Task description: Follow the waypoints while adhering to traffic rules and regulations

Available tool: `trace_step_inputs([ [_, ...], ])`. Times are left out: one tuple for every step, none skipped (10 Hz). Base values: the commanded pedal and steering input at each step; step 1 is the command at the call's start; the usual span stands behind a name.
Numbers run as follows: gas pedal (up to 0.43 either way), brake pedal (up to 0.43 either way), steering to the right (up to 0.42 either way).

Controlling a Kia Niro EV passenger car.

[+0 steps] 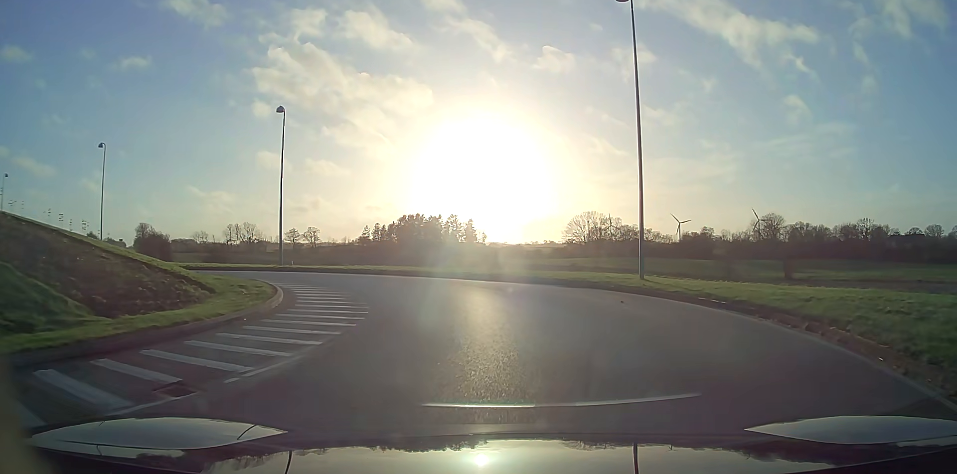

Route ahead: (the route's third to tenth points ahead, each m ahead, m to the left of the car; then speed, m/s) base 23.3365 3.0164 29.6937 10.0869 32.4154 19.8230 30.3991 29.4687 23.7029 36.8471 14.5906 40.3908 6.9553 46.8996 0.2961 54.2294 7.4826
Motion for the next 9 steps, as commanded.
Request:
trace_step_inputs([
  [0.150,0.000,0.013],
  [0.150,0.000,0.004],
  [0.150,0.000,-0.009],
  [0.150,0.000,-0.022],
  [0.150,0.000,-0.029],
  [0.150,0.000,-0.038],
  [0.150,0.000,-0.049],
  [0.150,0.000,-0.061],
  [0.138,0.000,-0.078],
])
